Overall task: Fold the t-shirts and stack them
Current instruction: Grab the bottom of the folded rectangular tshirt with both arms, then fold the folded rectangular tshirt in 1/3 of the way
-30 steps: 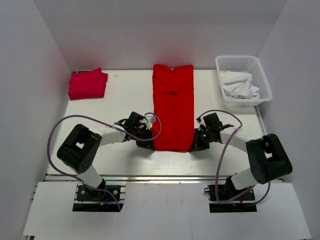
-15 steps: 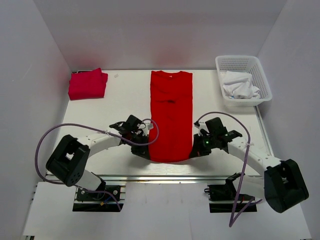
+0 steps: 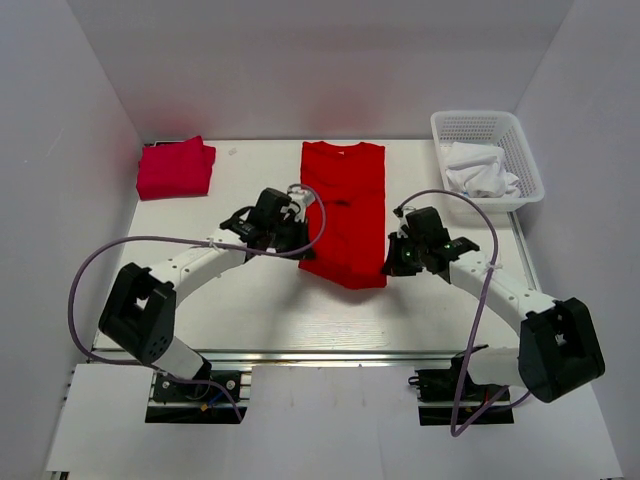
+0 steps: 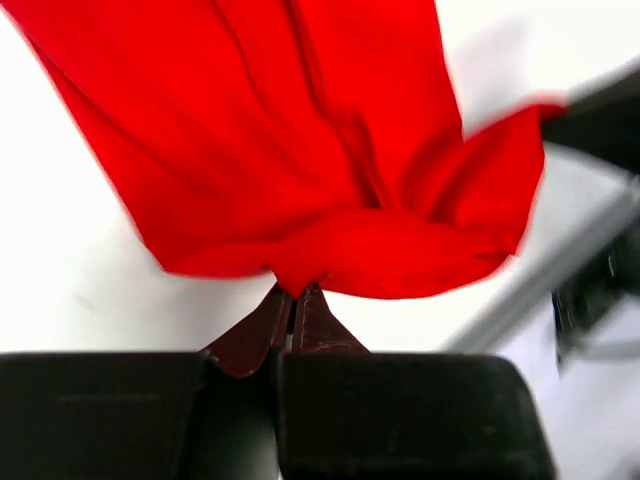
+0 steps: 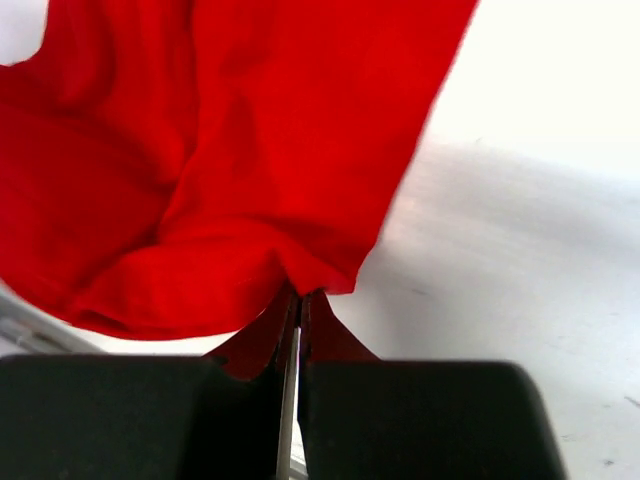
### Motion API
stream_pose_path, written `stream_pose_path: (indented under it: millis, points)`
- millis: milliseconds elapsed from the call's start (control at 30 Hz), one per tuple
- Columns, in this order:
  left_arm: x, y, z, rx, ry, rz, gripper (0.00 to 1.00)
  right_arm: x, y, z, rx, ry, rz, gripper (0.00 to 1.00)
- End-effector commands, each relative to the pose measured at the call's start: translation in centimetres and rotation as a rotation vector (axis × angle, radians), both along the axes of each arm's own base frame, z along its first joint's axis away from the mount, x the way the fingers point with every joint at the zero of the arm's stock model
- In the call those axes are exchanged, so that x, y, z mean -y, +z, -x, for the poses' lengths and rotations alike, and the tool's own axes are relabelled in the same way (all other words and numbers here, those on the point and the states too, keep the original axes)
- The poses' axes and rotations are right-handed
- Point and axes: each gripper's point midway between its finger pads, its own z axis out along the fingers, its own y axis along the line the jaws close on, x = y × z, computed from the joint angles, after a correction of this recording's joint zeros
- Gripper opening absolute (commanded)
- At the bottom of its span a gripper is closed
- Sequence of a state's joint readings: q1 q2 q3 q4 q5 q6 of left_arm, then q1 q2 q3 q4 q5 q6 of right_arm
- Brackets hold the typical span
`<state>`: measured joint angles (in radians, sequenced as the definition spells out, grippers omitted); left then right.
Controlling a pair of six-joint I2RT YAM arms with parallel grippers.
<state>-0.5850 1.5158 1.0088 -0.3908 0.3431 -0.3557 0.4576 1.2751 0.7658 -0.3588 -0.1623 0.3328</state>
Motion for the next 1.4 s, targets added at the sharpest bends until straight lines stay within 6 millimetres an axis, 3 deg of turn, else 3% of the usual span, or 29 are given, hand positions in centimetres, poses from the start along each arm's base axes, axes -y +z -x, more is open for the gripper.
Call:
stream_pose_path:
  millis: [0, 167, 367, 433, 467, 500, 567, 600, 667, 733, 767, 833, 867, 933, 967, 1100, 1167, 1200, 1300, 1333, 1367]
  points:
    - [-0.9, 2.3, -5.3, 0.167, 0.127, -0.058, 0.0, 0.3, 2.2, -3.8, 0.108, -0.088, 0.024, 0.0]
    - [0.2, 3.2, -9.5, 0.205, 0.178, -0.081, 0.0, 0.0, 4.3, -7.6, 0.171, -0.137, 0.037, 0.0]
    - [-0.8, 3.8, -13.3, 0.232, 0.251, -0.132, 0.0, 0.5, 6.9, -12.4, 0.274, -0.24, 0.047, 0.0]
    - [-0.9, 3.8, -14.4, 0.239, 0.26, -0.145, 0.0, 0.7, 6.4, -13.3, 0.265, -0.246, 0.066, 0.0]
    - [-1.1, 3.9, -14.9, 0.241, 0.269, -0.144, 0.0, 0.6, 7.6, -14.3, 0.288, -0.252, 0.055, 0.0]
    - [-1.2, 4.3, -15.7, 0.257, 0.272, -0.143, 0.0, 0.6, 7.1, -14.6, 0.279, -0.249, 0.067, 0.0]
    - [-1.5, 3.4, -16.6, 0.245, 0.275, -0.161, 0.0, 0.5, 7.7, -15.6, 0.283, -0.254, 0.059, 0.0]
    - [-1.0, 4.3, -17.5, 0.265, 0.278, -0.147, 0.0, 0.5, 7.2, -15.9, 0.278, -0.251, 0.07, 0.0]
    - [-1.1, 2.9, -18.0, 0.23, 0.276, -0.163, 0.0, 0.6, 7.1, -16.6, 0.274, -0.254, 0.07, 0.0]
    - [-1.3, 2.9, -19.0, 0.238, 0.281, -0.166, 0.0, 0.6, 7.8, -17.4, 0.292, -0.253, 0.071, 0.0]
    - [-1.6, 2.9, -19.5, 0.239, 0.29, -0.166, 0.0, 0.6, 6.8, -17.8, 0.277, -0.25, 0.084, 0.0]
    - [-1.3, 2.6, -19.8, 0.234, 0.283, -0.16, 0.0, 0.7, 7.4, -18.8, 0.292, -0.251, 0.082, 0.0]
    - [-1.4, 3.3, -20.5, 0.248, 0.289, -0.141, 0.0, 0.6, 6.6, -19.2, 0.279, -0.247, 0.088, 0.0]
    - [-1.6, 2.1, -21.1, 0.233, 0.283, -0.151, 0.0, 0.5, 6.7, -20.1, 0.284, -0.244, 0.084, 0.0]
    - [-1.2, 2.6, -21.6, 0.243, 0.279, -0.137, 0.0, 0.5, 6.7, -20.4, 0.282, -0.248, 0.08, 0.0]
    - [-0.7, 0.9, -22.2, 0.209, 0.26, -0.128, 0.0, 0.6, 4.8, -22.0, 0.244, -0.268, 0.075, 0.0]
    - [-0.9, 1.2, -23.4, 0.222, 0.272, -0.12, 0.0, 0.5, 5.2, -22.9, 0.251, -0.272, 0.063, 0.0]
    - [-0.7, 0.1, -23.3, 0.193, 0.27, -0.123, 0.0, 0.2, 5.0, -23.4, 0.247, -0.264, 0.052, 0.0]
    - [-1.2, -1.4, -23.9, 0.159, 0.271, -0.125, 0.0, 0.5, 2.1, -23.9, 0.196, -0.267, 0.063, 0.0]
    - [-0.9, -1.2, -24.3, 0.169, 0.266, -0.111, 0.0, 0.0, 2.4, -24.7, 0.223, -0.254, 0.026, 0.0]
    - [-0.8, -1.0, -24.6, 0.182, 0.268, -0.103, 0.07, -0.2, 1.7, -24.9, 0.214, -0.248, 0.016, 0.0]
